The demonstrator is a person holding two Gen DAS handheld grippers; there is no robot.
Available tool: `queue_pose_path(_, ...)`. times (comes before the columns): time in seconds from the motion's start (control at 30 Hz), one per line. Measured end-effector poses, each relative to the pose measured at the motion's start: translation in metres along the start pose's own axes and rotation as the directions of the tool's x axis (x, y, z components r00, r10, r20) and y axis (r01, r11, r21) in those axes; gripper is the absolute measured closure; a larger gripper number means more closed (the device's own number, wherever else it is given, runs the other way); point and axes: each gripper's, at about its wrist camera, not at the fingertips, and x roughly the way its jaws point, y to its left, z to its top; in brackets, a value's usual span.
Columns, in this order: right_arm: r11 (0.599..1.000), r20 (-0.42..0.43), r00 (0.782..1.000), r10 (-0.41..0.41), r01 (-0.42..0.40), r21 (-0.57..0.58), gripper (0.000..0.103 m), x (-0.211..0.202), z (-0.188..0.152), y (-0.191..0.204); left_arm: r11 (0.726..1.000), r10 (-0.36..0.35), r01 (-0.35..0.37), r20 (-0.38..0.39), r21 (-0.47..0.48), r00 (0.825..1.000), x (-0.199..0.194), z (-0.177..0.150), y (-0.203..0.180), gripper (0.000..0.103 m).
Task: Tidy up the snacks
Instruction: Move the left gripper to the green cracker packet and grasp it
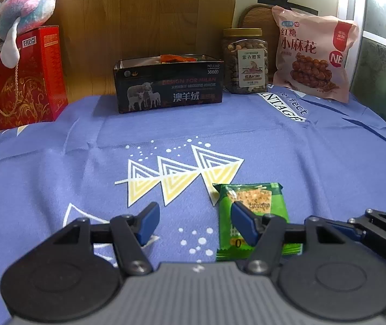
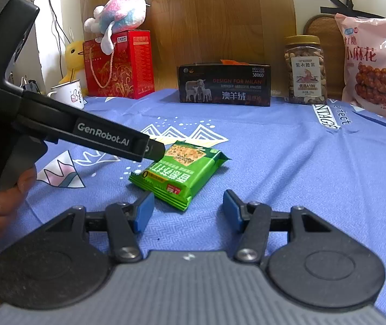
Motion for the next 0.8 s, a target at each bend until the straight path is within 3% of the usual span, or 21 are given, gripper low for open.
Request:
queue_pose_path(0.4,1.000,-0.001,1.000,-0.008,0.008,-0.008,0.044,0.0007,0.0000,0.0012,1.000,0.000,0.000,0.001,-0.002,1.000,-0.0002,-0.0010,0.0004,0.041)
queue_pose_path(0.47,1.000,-0.001,1.000,-0.008,0.008,-0.008,0.044,0.0007,-0.0001,0.0014,1.000,-0.001,0.001,0.001,-0.002,1.000,0.0000,-0.0010,0.0009,0.040)
queue_pose_path(0.57,1.000,0.000,1.000,-0.009,0.009,-0.008,0.044,0.0006,-0.0001,0.0015,1.000,0.000,0.000,0.004,-0.002,1.000,-0.0002,-0.0017,0.0012,0.028)
queue_pose_path(0.8,1.000,0.001,1.000,-0.011,0.011,-0.007,0.044,0.0002,-0.0001,0.0020,1.000,0.003,-0.003,0.007,0.009,1.000,-0.0006,-0.0023,-0.0006,0.027)
